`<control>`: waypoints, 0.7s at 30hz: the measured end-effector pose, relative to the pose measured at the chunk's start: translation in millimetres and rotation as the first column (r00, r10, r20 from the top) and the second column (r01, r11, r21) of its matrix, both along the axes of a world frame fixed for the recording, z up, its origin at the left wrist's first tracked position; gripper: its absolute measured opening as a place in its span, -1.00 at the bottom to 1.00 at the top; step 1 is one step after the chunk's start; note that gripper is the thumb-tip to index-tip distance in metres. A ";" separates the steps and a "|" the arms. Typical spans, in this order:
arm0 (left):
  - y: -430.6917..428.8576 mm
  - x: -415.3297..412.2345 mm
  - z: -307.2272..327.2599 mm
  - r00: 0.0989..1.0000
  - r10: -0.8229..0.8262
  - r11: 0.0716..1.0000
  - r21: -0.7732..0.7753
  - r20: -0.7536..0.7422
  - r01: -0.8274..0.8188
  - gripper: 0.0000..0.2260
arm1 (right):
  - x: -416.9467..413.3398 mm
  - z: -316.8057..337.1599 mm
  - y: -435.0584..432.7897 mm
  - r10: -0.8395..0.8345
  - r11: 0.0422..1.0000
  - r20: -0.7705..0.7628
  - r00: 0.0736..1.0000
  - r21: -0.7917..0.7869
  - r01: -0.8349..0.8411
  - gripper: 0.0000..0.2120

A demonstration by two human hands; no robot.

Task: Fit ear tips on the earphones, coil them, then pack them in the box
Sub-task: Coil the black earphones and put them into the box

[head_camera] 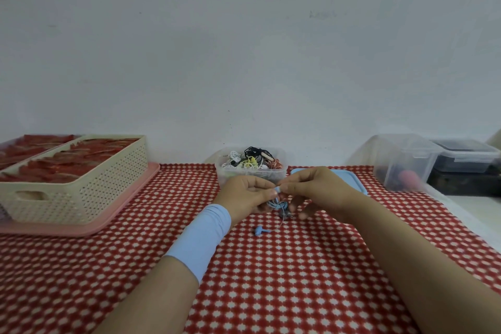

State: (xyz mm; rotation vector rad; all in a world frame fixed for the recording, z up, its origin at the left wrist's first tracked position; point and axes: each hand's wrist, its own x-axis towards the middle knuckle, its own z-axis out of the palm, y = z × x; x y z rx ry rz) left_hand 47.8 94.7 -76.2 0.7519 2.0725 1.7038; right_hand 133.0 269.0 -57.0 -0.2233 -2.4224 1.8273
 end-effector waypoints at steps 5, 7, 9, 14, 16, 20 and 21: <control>0.5 1.3 4.5 0.987 0.050 0.996 -0.060 -0.151 -0.060 -0.91 | 1.5 2.5 3.6 0.031 0.999 -0.017 0.999 0.014 -0.031 -0.89; 0.2 1.6 5.7 0.979 0.056 0.995 -0.071 -0.198 -0.072 -0.91 | 1.8 3.6 3.7 0.031 0.999 -0.021 0.999 0.021 -0.030 -0.88; -0.2 0.9 5.6 0.976 0.071 0.994 -0.065 -0.205 -0.086 -0.91 | 1.9 5.1 3.5 0.038 0.999 -0.025 0.999 0.026 -0.037 -0.84; -0.8 3.3 7.0 0.989 0.049 0.997 -0.045 -0.142 -0.056 -0.93 | 2.7 7.8 3.7 0.053 0.998 -0.028 0.998 0.040 -0.052 -0.88; -0.6 6.1 7.8 0.995 0.037 0.999 -0.016 -0.093 -0.038 -0.88 | 4.7 8.6 4.7 0.056 0.998 -0.024 0.998 -0.027 -0.057 -0.83; -0.1 7.9 8.7 1.000 0.014 1.000 0.025 0.007 -0.014 -0.83 | 8.0 11.9 7.6 0.093 0.991 0.010 0.996 -0.093 -0.092 -0.81; -0.3 8.1 8.8 1.000 0.010 1.000 0.019 0.006 -0.010 -0.84 | 7.5 12.0 8.1 0.094 0.993 0.015 0.995 -0.070 -0.092 -0.84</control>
